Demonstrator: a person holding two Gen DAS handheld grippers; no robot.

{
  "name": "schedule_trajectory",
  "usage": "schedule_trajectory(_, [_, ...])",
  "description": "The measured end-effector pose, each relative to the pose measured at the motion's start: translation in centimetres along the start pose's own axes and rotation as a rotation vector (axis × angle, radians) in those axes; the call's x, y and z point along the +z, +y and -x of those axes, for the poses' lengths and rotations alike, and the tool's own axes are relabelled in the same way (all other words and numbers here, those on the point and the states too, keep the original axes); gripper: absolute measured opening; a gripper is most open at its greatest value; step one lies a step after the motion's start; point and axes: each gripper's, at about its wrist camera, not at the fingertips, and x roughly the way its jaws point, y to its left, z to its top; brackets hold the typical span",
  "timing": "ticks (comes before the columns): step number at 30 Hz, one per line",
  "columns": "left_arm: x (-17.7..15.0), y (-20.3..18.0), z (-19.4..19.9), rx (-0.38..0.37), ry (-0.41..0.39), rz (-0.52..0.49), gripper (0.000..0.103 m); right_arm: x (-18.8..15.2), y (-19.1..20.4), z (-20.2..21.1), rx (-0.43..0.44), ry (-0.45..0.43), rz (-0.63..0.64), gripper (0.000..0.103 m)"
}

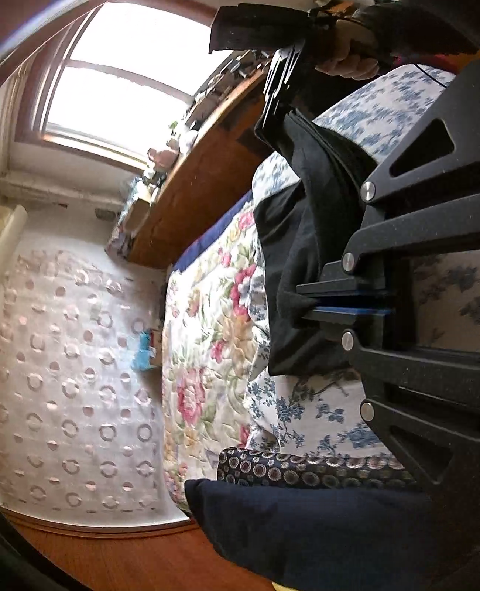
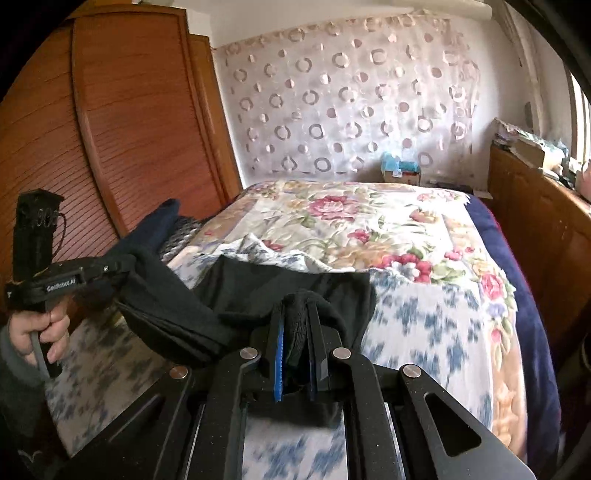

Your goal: Fold small clothes

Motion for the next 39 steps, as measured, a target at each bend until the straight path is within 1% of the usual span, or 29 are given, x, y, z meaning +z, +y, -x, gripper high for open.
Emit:
schedule_trajectory(3, [0.7,0.6,-1.6,0.005,0.02,0.016,0.005,1.0,-0.9,-2.6,-0.01,0.029,-0.004,0.009])
schedule_trajectory(7, [1.4,1.1,-3.1,0.023,0.041,0.024,0.005,2.4,-1.5,-4.9,-0.021,0.057,-0.001,0.009])
schedule_trajectory(12, [2.1,1.7,-5.1,0.052,0.061,0.03,0.005,4.0,-2.2,-6.1,-0.027,0.082,-0.005,0.009])
schedule_trajectory(17, [1.8,2.2,-6.4,0.071,0.092,0.05,0.005,4.8,-2.7,-7.5,-0.035,0.113,-0.01,0.01])
schedule_trajectory(19, [1.6,2.3,-6.4,0.044,0.106,0.056,0.005,5.0,-2.8,-7.7,-0.047,0.121,-0.015,0.011])
schedule_trajectory(20, [1.7,2.3,-6.3,0.04,0.11,0.055,0.007,5.2,-3.1,-7.7,-0.042,0.129,-0.026,0.015])
schedule_trajectory(21, [1.7,2.3,-6.1,0.044,0.108,0.053,0.009,5.3,-3.1,-7.5,-0.05,0.134,-0.032,0.016])
schedule_trajectory(22, [1.7,2.1,-5.7,0.052,0.099,0.047,0.019,5.6,-3.3,-7.2,-0.063,0.13,-0.034,0.02])
schedule_trajectory(23, [1.8,2.0,-5.4,0.051,0.087,0.042,0.031,5.7,-3.3,-6.8,-0.071,0.124,-0.033,0.028])
schedule_trajectory(25, [1.9,1.6,-4.4,0.037,0.058,0.024,0.045,5.9,-3.2,-5.9,-0.076,0.105,-0.03,0.039])
schedule_trajectory(27, [1.8,1.1,-3.9,0.035,0.052,0.0,0.05,5.6,-3.0,-4.8,-0.076,0.082,-0.02,0.041])
schedule_trajectory(29, [1.4,0.6,-3.6,0.031,0.049,-0.027,0.067,5.0,-2.6,-3.8,-0.072,0.076,-0.005,0.045])
schedule_trajectory(31, [1.0,0.3,-3.8,0.022,0.061,-0.051,0.074,4.2,-2.1,-3.3,-0.05,0.08,0.018,0.049])
schedule_trajectory(32, [0.9,0.3,-4.1,0.024,0.065,-0.057,0.074,3.7,-1.9,-3.4,-0.042,0.09,0.029,0.05])
schedule_trajectory(35, [0.8,0.6,-5.4,0.067,0.083,-0.051,0.074,2.8,-1.6,-4.5,-0.047,0.133,0.043,0.05])
schedule_trajectory(37, [0.8,1.1,-6.2,0.074,0.097,-0.037,0.074,2.7,-1.7,-5.3,-0.058,0.15,0.026,0.05])
schedule_trajectory(39, [0.9,1.7,-7.1,0.099,0.111,-0.035,0.074,2.9,-2.0,-6.0,-0.062,0.16,0.002,0.05])
